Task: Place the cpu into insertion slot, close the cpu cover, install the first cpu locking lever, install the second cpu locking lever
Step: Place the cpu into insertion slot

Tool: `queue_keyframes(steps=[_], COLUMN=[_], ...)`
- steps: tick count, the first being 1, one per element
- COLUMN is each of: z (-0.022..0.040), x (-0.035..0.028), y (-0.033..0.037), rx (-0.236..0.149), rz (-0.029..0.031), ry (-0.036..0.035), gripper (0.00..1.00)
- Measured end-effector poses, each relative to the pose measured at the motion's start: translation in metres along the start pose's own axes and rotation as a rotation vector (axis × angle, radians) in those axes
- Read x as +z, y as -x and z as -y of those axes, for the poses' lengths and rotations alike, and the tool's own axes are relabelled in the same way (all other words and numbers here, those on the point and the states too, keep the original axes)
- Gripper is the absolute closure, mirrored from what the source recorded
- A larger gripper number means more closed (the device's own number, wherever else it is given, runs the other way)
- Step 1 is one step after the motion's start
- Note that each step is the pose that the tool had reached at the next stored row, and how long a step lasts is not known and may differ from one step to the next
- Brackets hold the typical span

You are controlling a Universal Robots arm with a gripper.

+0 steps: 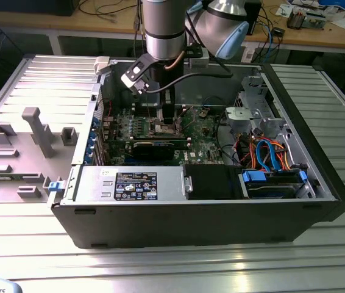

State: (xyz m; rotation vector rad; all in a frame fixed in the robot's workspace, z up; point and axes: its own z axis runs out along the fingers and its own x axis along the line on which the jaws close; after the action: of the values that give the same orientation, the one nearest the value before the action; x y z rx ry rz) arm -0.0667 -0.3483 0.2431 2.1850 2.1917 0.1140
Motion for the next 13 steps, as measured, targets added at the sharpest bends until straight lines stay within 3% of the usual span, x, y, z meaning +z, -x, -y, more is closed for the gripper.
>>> queue_keyframes(steps=[8, 13], z=[0.0022, 0.0028], x=[0.0169, 0.0201], y=[-0.0032, -0.0058], rx=[0.0, 0.0], rz=[-0.0006, -0.001], ry=[0.0, 0.0], gripper=[0.46, 0.46])
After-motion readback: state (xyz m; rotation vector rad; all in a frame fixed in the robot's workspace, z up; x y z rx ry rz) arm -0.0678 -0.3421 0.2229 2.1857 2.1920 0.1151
